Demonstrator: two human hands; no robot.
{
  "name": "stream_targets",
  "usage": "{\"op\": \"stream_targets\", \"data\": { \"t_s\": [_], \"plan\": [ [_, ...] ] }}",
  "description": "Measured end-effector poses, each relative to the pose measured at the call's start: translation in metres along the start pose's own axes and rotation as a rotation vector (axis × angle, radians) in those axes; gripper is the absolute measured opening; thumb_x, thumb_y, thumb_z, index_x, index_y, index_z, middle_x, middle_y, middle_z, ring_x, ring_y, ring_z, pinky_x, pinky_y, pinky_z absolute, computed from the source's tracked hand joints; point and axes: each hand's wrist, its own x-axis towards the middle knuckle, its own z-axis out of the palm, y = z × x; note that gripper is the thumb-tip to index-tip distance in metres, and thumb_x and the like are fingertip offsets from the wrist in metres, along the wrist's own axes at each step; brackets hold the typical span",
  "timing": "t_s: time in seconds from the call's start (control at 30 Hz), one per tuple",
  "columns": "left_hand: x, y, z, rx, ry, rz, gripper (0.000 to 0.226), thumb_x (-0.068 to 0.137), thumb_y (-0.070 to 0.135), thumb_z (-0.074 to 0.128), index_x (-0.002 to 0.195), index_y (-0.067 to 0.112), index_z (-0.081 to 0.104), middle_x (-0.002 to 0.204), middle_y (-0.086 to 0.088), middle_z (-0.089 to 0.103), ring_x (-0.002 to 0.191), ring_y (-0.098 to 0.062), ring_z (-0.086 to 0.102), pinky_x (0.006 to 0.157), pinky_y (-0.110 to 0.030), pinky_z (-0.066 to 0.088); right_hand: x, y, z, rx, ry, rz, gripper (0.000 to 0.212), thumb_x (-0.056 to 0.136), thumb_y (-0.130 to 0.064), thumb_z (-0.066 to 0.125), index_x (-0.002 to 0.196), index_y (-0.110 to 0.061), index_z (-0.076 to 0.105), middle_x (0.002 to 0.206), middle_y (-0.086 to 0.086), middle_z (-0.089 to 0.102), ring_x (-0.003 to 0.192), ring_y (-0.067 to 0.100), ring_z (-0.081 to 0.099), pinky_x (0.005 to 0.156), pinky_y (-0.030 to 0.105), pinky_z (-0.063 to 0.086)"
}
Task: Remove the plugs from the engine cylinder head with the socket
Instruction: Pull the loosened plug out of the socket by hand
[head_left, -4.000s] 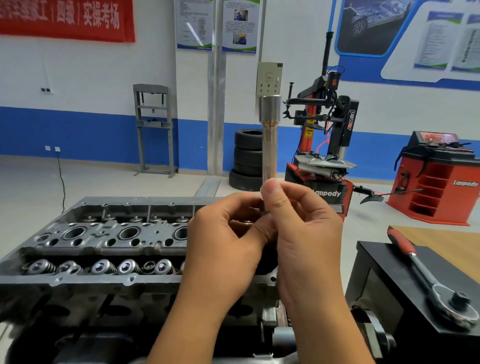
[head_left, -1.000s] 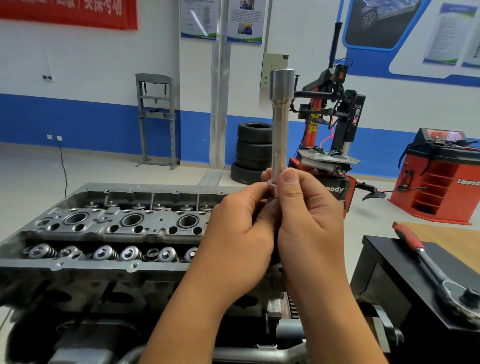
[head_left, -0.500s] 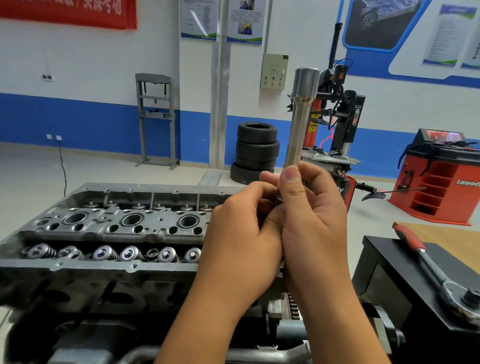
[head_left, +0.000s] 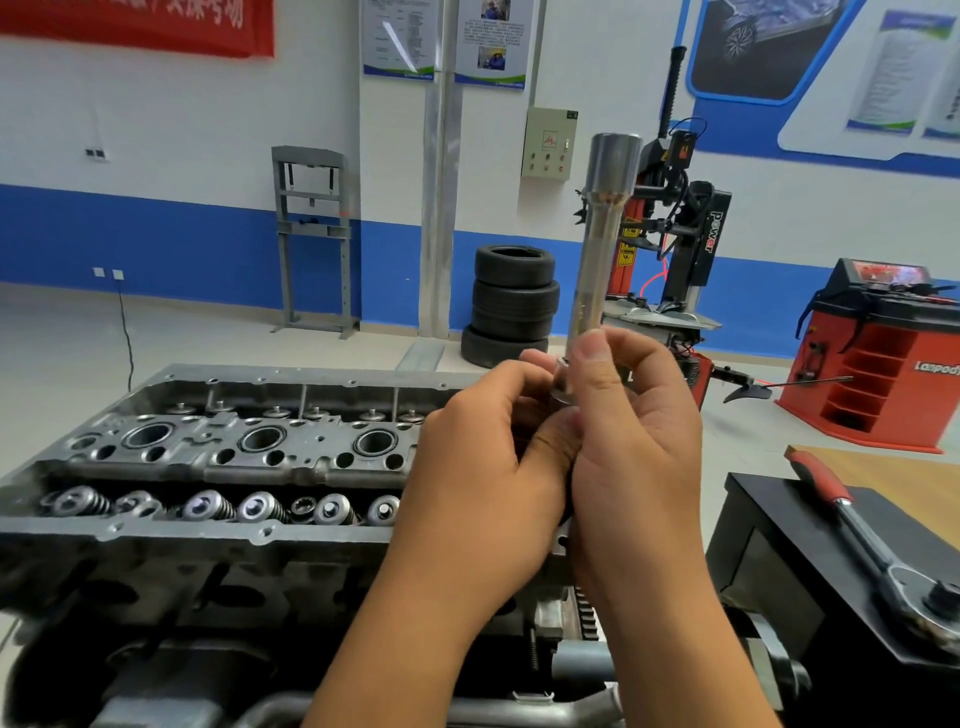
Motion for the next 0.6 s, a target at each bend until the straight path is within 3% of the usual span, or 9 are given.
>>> {"op": "stream_targets", "data": {
  "t_s": [0.13,0.23,0.3,0.4,0.5,0.6],
  "plan": [
    [0.001,-0.001,-0.002,0.002,0.015,0.021,0.01,0.096,0.026,0.073,0.102,0.033,0.071,0.09,0.016,0.078,0.086,-0.004,0.075,0.077,-0.033,0.061,0.0,0.0,0.0,-0.013,0.0,-0.017,0.023,0.092,-0.038,0.067,0.098,-0.015,0.067,0.092,0.01,0.079,0.083,0.026,0.077,0.075,0.039,0.063],
    [0.002,0.002,-0.007,-0.042,-0.119,0.006,0.015,0.105,0.031,0.057,0.109,0.032,0.072,0.098,0.01,0.078,0.095,-0.01,0.075,0.086,-0.044,0.061,0.001,0.001,0.001,-0.115,0.006,-0.072,0.034,0.096,-0.042,0.057,0.091,-0.013,0.074,0.089,0.011,0.076,0.087,0.027,0.073,0.079,0.042,0.06],
    [0.002,0.002,-0.009,-0.07,-0.123,0.004,0.021,0.109,0.026,0.053,0.108,0.028,0.074,0.097,0.007,0.079,0.096,-0.015,0.075,0.088,-0.047,0.06,-0.001,0.0,0.002,-0.149,0.004,-0.092,0.039,0.098,-0.041,0.053,0.092,-0.009,0.074,0.088,0.014,0.074,0.085,0.026,0.071,0.076,0.041,0.057],
    [0.002,0.0,-0.005,-0.071,-0.047,-0.014,0.014,0.105,0.026,0.062,0.106,0.03,0.075,0.094,0.011,0.079,0.089,-0.008,0.076,0.08,-0.041,0.063,-0.002,-0.003,0.003,-0.092,0.003,-0.057,0.027,0.094,-0.039,0.066,0.101,-0.013,0.068,0.091,0.008,0.077,0.083,0.02,0.075,0.075,0.035,0.062],
    [0.001,-0.003,-0.001,0.005,0.044,0.0,0.004,0.096,0.03,0.072,0.098,0.033,0.075,0.087,0.015,0.078,0.081,-0.004,0.075,0.071,-0.036,0.063,-0.003,-0.003,0.001,-0.051,0.009,-0.036,0.033,0.086,-0.037,0.076,0.103,-0.011,0.063,0.095,0.011,0.078,0.085,0.03,0.076,0.08,0.045,0.064],
    [0.002,-0.002,-0.005,-0.037,-0.088,0.021,0.017,0.104,0.03,0.061,0.112,0.037,0.074,0.098,0.015,0.079,0.095,-0.005,0.075,0.082,-0.037,0.062,-0.002,-0.002,0.0,-0.083,0.009,-0.063,0.031,0.088,-0.042,0.068,0.098,-0.013,0.069,0.096,0.007,0.078,0.09,0.022,0.075,0.08,0.036,0.061]
  ]
}}
